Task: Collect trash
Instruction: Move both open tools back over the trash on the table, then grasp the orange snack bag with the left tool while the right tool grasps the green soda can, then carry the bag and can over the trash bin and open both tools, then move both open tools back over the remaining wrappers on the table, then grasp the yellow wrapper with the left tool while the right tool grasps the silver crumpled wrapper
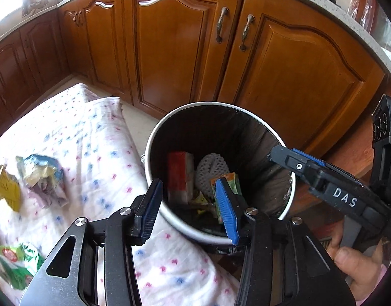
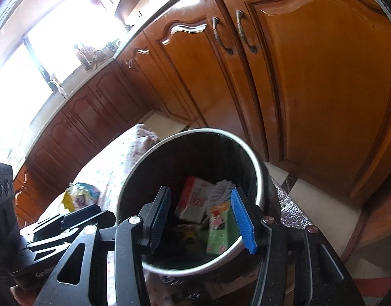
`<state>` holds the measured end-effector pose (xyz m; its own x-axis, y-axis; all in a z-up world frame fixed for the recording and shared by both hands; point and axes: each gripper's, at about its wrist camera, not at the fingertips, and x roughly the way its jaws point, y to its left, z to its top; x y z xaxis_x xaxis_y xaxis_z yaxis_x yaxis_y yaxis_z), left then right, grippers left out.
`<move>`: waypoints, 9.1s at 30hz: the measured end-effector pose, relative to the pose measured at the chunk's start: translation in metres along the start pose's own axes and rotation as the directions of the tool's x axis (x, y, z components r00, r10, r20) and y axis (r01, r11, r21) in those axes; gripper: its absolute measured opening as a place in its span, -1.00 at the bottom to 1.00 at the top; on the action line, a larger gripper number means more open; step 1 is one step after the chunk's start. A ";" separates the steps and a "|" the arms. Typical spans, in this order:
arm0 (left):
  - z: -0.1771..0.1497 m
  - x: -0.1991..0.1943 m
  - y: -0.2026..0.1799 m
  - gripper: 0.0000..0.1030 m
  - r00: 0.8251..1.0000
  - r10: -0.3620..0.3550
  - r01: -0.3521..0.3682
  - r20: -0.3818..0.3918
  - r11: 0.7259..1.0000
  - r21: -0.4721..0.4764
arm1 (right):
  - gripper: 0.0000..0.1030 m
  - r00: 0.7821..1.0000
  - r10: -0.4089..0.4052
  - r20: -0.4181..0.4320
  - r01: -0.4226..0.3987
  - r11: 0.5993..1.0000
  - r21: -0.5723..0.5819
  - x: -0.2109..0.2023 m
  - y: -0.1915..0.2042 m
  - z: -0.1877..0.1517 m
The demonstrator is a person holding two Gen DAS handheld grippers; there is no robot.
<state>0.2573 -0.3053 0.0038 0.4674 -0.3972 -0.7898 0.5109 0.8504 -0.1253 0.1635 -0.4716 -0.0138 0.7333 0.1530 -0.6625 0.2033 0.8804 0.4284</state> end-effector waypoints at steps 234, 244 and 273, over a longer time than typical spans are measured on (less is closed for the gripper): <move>-0.142 -0.124 0.210 0.04 0.975 0.218 -0.188 0.038 0.908 -0.374 | 0.73 0.979 0.185 -0.090 -0.200 0.955 -0.221 0.030 0.180 -0.102; -0.137 -0.125 0.229 0.32 0.964 0.264 -0.230 0.038 0.894 -0.385 | 0.74 0.980 0.175 -0.091 -0.192 0.950 -0.244 0.049 0.197 -0.090; -0.039 -0.064 0.255 0.33 0.933 0.346 -0.305 0.096 0.906 -0.292 | 0.03 0.973 0.164 -0.164 -0.195 0.960 -0.199 0.149 0.216 -0.033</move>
<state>0.3297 -0.0494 -0.0012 0.6821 -0.1100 -0.7230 0.1095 0.9928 -0.0477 0.2952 -0.2443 -0.0404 0.6405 0.3666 -0.6748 -0.0768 0.9049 0.4187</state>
